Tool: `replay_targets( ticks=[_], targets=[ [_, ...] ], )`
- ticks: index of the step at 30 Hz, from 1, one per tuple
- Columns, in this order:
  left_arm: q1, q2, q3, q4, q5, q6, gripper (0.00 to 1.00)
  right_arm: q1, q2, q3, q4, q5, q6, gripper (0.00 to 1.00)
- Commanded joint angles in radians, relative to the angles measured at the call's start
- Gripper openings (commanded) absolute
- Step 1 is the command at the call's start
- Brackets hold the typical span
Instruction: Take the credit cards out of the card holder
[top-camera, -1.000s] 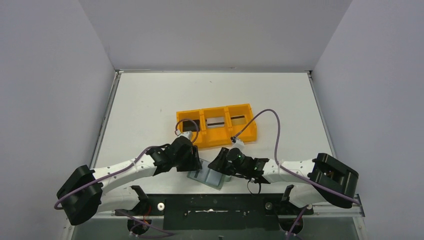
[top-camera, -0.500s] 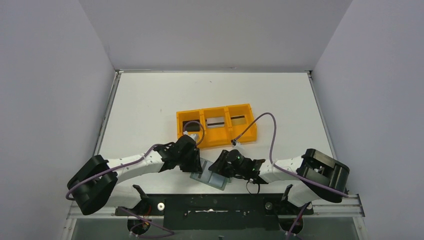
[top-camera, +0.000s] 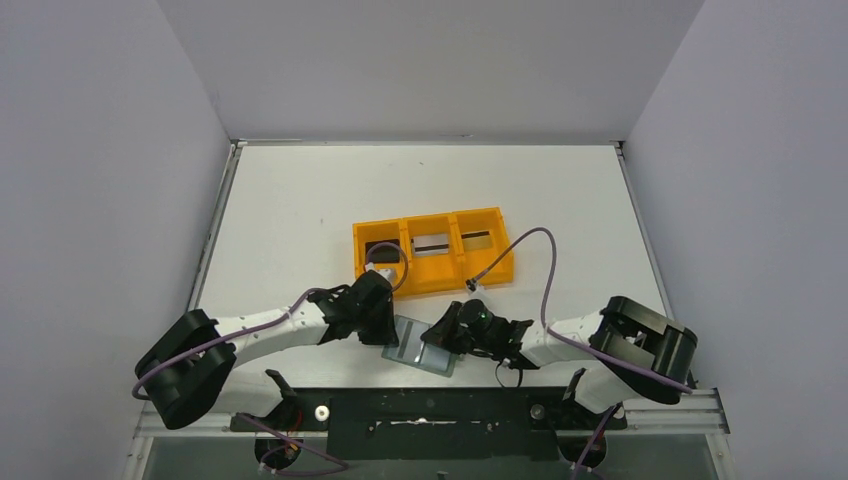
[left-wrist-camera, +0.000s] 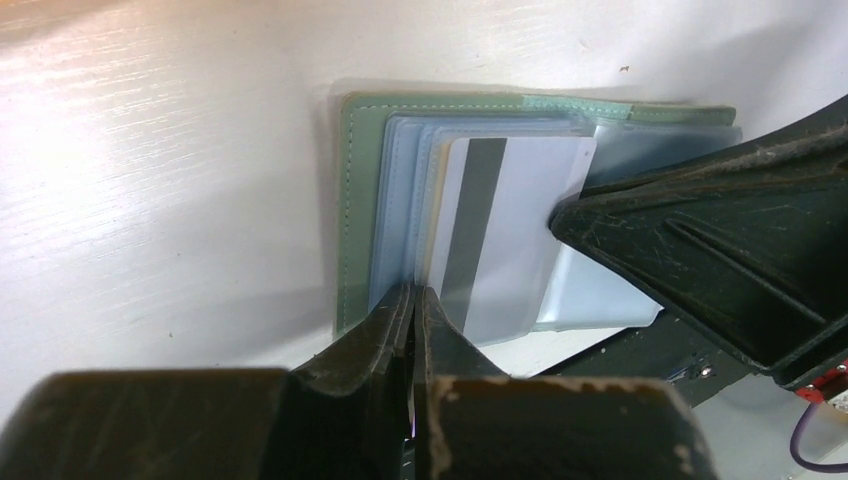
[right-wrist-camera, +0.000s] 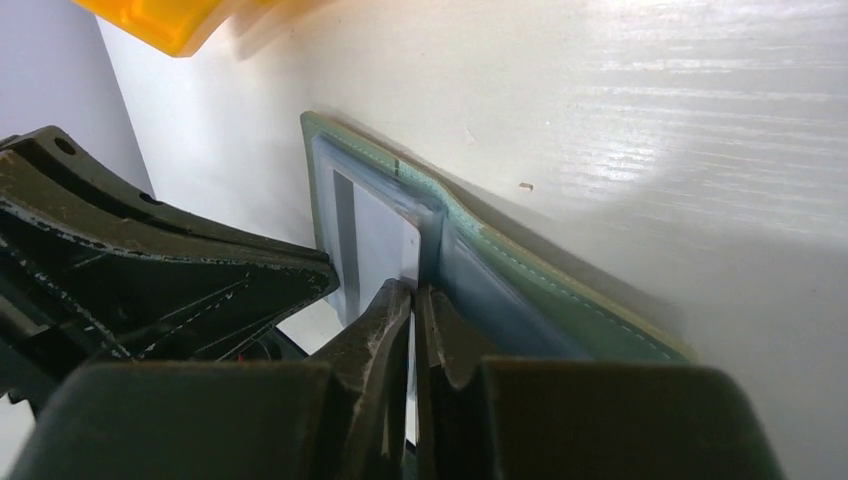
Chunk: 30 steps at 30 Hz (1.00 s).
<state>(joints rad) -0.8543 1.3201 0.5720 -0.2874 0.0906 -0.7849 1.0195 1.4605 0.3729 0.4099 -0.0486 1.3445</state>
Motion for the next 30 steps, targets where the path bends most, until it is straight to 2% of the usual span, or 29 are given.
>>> replay_targets(
  ticks=[1, 13, 20, 28, 29, 30],
  targets=[
    [-0.015, 0.005, -0.021, 0.016, -0.026, -0.043, 0.0, 0.006, -0.066, -0.028, 0.081, -0.023, -0.001, 0.0],
    [-0.013, -0.013, -0.061, 0.034, -0.049, -0.096, 0.0, -0.018, -0.172, -0.128, 0.083, -0.06, 0.006, 0.0],
    [-0.013, -0.027, -0.06, 0.02, -0.071, -0.113, 0.0, -0.021, -0.25, -0.175, -0.01, -0.023, 0.045, 0.0],
    [-0.016, -0.053, -0.031, 0.006, -0.081, -0.116, 0.0, -0.022, -0.185, -0.143, 0.019, -0.028, 0.051, 0.0],
    [-0.016, -0.061, -0.022, -0.009, -0.088, -0.116, 0.02, -0.022, -0.175, -0.14, 0.019, -0.019, 0.056, 0.0],
    [-0.018, -0.071, -0.01, -0.029, -0.102, -0.115, 0.11, -0.021, -0.169, -0.141, 0.017, -0.01, 0.063, 0.0]
  ],
)
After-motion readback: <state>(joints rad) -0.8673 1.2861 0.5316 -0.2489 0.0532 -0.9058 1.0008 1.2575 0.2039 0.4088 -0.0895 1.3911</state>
